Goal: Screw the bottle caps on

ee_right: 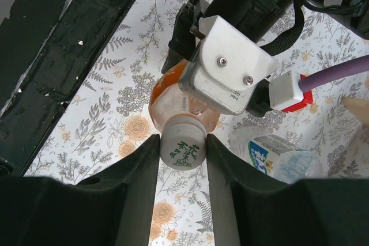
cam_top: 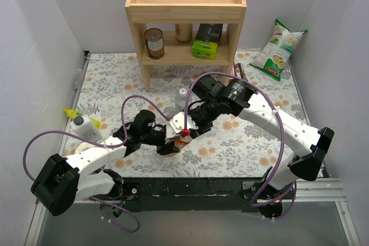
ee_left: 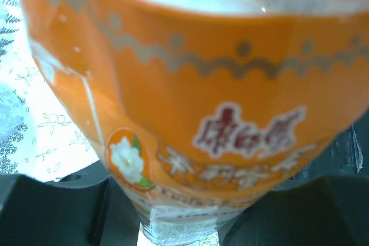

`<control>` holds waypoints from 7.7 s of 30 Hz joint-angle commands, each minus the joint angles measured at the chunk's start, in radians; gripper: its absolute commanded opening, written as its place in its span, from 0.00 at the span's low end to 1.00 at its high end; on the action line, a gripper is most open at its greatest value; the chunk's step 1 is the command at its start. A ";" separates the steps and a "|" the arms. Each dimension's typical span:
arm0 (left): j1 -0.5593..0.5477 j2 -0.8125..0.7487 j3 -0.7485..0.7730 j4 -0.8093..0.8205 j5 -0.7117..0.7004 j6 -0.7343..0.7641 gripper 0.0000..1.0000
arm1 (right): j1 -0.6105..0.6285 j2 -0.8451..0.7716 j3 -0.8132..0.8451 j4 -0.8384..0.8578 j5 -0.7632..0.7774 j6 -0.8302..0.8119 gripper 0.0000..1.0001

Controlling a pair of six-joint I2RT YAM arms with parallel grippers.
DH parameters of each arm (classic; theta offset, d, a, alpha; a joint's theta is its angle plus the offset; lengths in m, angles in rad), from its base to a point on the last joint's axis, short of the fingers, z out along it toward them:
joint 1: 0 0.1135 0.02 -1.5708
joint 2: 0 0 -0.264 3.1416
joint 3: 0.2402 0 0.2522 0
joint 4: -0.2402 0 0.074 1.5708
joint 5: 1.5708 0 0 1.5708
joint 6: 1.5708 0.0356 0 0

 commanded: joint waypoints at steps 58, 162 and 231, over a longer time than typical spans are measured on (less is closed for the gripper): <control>0.005 -0.090 -0.055 0.195 -0.243 -0.156 0.00 | -0.068 0.082 0.261 -0.055 -0.010 0.297 0.82; 0.003 -0.115 -0.043 0.353 -0.353 -0.209 0.00 | 0.033 0.157 0.200 0.022 0.099 0.485 0.05; -0.034 0.223 -0.175 0.724 -0.002 -0.229 0.95 | 0.001 0.159 0.152 0.046 0.289 0.473 0.29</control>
